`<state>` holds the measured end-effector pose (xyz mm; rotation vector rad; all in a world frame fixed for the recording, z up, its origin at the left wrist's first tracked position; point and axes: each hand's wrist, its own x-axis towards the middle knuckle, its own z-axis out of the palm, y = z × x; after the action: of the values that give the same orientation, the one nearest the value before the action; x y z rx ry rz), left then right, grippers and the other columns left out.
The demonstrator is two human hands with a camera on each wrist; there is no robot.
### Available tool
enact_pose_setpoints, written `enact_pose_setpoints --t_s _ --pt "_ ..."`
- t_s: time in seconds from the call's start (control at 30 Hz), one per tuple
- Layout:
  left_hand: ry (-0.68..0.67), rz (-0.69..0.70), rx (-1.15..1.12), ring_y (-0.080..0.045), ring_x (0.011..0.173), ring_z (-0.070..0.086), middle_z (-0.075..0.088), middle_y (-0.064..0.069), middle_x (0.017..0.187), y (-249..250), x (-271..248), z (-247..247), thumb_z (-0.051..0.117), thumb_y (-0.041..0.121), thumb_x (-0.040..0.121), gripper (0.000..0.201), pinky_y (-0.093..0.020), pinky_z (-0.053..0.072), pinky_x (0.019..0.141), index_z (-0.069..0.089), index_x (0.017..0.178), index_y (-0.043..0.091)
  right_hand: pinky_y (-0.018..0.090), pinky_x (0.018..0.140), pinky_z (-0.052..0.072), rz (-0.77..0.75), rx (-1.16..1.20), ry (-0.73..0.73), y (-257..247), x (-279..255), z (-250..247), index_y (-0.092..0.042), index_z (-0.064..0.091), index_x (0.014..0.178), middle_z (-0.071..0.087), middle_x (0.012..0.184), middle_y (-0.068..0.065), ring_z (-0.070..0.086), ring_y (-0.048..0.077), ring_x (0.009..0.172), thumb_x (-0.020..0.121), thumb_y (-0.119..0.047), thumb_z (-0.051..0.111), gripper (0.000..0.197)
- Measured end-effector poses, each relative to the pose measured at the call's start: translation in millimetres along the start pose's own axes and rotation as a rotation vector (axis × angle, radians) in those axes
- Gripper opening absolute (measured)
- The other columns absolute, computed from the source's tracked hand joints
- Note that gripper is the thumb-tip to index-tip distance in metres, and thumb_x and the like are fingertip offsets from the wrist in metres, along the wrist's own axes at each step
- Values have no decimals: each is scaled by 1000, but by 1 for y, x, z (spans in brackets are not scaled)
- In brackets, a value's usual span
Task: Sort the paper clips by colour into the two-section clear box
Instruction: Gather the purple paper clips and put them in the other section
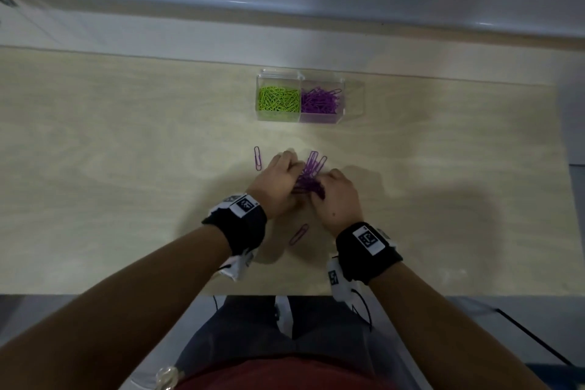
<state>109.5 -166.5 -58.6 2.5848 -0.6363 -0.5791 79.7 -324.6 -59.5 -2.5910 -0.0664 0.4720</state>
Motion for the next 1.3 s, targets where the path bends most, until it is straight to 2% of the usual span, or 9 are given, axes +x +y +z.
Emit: enact_pose_setpoints --t_s 0.2,0.33,0.5,0.73,0.87,1.0,1.1,1.2,1.3 --pt "65 -60 -128 -31 106 50 51 -14 112 6 23 -2 61 17 81 25 -39 45 87 61 104 9 34 66 41 -51 -47 -25 4 9 -16 -5 68 88 59 85 16 56 36 79 78 -9 59 13" --pt "-23 8 96 -32 111 47 51 -15 120 5 33 -8 52 18 89 27 -39 40 90 57 113 5 32 67 44 -9 16 -21 17 14 -34 -11 72 91 63 81 13 59 32 77 78 -14 66 14" --pt "-148 76 345 -36 111 46 45 -20 126 9 35 -13 40 8 92 32 -44 45 85 46 122 -2 28 73 51 91 371 85 10 31 -83 -7 74 88 72 82 9 65 19 76 76 -11 75 13" --pt "-223 148 474 -35 107 51 50 -20 121 13 38 -24 44 5 91 30 -38 44 75 45 120 -3 34 75 57 -43 671 208 -25 93 -135 -26 68 75 70 78 3 67 21 74 77 -2 73 24" --pt "-111 94 248 -31 88 57 59 -14 99 10 38 -40 58 7 84 18 -33 40 67 53 101 5 29 75 58 -26 749 239 -37 118 -123 -12 67 77 70 81 9 65 18 74 75 5 71 17" --pt "266 61 -163 -24 64 55 62 -6 74 10 41 -64 59 11 83 6 -27 40 58 62 78 9 36 81 57 33 547 183 -26 125 -104 -14 67 75 70 83 6 67 20 79 70 4 73 20" --pt "509 -9 -344 -19 65 58 66 -5 74 14 63 -91 61 11 79 5 -27 45 60 66 82 10 31 80 55 5 361 189 -18 118 -106 -3 70 89 71 92 10 67 23 86 72 7 63 22" --pt "533 -63 -333 -21 77 63 70 -7 87 19 94 -111 60 15 81 13 -31 51 72 67 90 10 5 68 45 -16 391 294 -10 103 -114 0 69 89 67 85 5 62 16 79 74 12 51 27" --pt "293 -59 -82 -29 94 61 67 -11 102 22 123 -111 55 17 86 18 -39 49 83 64 99 8 3 61 41 -33 363 322 7 87 -105 -3 69 82 65 79 5 62 17 72 73 12 45 30"
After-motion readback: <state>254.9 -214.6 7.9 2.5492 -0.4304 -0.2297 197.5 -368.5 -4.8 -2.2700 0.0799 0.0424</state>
